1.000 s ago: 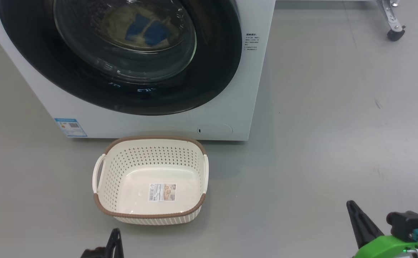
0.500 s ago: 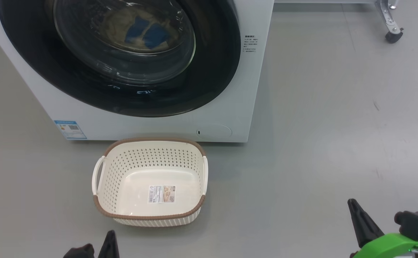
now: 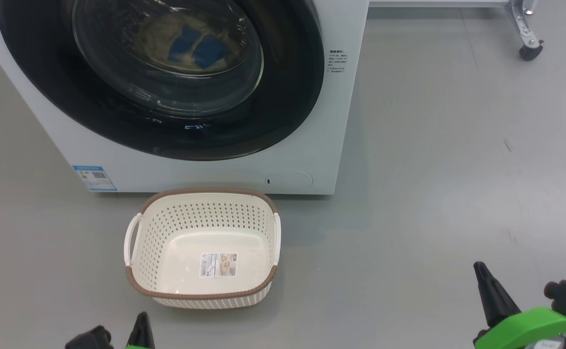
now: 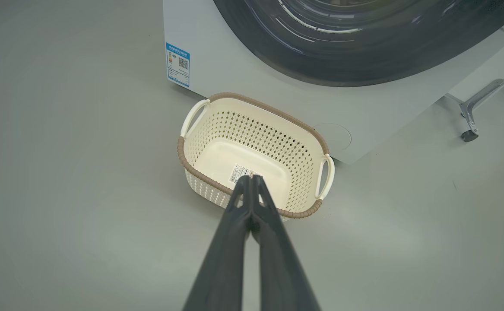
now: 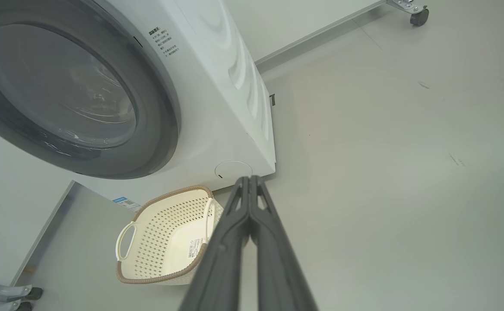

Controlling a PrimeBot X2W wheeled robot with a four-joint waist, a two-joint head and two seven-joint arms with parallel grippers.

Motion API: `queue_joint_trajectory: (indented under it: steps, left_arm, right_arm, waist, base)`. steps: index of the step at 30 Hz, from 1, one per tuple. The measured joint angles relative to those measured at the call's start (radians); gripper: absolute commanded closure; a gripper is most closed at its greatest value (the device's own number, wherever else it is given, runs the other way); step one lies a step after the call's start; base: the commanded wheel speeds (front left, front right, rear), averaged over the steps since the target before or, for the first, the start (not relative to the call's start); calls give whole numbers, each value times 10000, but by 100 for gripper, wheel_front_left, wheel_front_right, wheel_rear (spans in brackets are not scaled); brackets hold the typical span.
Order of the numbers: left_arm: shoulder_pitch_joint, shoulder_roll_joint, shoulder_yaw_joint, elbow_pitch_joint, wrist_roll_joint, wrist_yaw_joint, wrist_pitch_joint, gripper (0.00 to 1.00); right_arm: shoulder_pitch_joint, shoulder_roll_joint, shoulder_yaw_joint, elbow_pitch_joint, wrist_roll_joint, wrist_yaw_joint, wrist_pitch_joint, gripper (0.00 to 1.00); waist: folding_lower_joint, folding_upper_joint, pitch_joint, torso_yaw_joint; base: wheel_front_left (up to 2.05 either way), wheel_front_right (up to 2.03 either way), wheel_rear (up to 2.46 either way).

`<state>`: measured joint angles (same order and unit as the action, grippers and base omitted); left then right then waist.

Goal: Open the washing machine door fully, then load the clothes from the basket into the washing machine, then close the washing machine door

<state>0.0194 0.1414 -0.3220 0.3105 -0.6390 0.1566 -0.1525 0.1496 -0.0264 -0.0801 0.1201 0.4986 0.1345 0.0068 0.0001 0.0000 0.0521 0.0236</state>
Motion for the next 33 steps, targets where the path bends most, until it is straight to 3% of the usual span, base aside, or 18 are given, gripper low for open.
queue_joint_trajectory:
  steps: [33]
  left_arm:
    - [-198, -242, 1258, -130, -3519, -961, 826, 100]
  right_arm:
    - [-638, -54, 15, 546, 4021, -2, 213, 100]
  waist:
    - [0, 0, -173, -83]
  base:
    - [0, 0, 0]
